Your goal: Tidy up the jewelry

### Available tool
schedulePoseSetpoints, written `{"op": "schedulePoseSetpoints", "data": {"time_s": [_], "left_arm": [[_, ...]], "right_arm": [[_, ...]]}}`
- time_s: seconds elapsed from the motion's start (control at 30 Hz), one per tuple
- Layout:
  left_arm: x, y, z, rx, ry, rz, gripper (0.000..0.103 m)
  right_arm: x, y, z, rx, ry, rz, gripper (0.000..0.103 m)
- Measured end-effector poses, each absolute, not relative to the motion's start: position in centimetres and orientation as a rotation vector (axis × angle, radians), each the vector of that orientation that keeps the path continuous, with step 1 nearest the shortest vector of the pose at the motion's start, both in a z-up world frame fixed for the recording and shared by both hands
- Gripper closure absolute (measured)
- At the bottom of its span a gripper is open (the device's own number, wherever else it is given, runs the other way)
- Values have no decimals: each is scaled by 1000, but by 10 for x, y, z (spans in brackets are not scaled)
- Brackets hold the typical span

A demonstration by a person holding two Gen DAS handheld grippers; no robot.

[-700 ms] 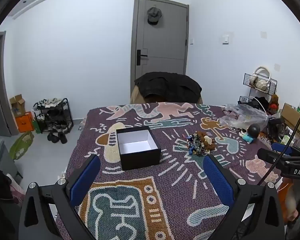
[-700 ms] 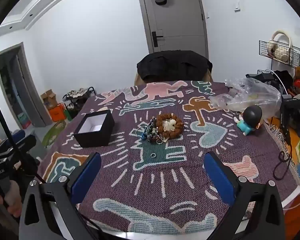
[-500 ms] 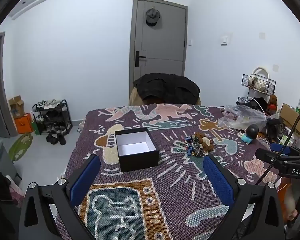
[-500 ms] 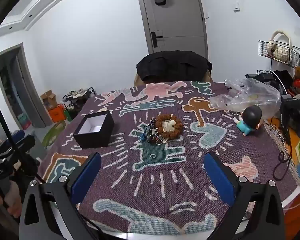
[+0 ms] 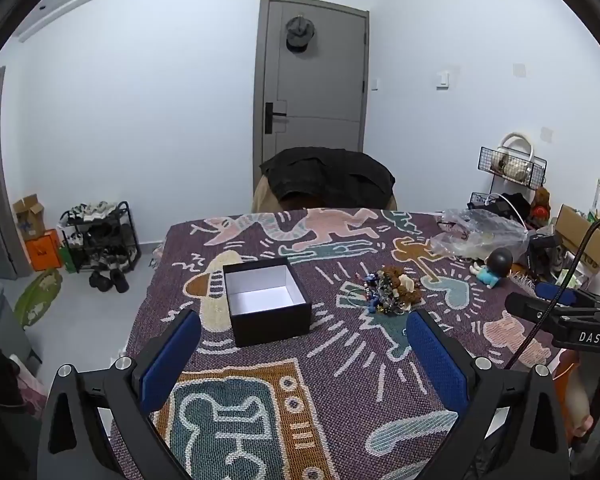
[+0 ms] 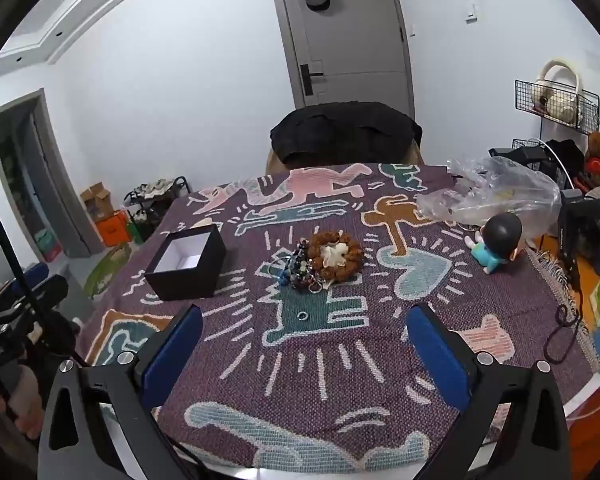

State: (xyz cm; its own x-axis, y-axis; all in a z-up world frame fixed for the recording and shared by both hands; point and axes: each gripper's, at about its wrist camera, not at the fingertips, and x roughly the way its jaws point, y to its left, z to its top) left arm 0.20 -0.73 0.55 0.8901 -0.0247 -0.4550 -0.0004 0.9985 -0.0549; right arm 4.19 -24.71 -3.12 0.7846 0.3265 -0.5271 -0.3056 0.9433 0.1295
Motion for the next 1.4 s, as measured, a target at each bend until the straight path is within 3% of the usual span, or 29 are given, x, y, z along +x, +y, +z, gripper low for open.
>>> {"op": "schedulePoseSetpoints", "data": {"time_s": [1.4], "left_arm": [[-5,-10,13,-48,469,-31,0]], "right_arm": [[38,-256,-22,25,552,317,0]]}}
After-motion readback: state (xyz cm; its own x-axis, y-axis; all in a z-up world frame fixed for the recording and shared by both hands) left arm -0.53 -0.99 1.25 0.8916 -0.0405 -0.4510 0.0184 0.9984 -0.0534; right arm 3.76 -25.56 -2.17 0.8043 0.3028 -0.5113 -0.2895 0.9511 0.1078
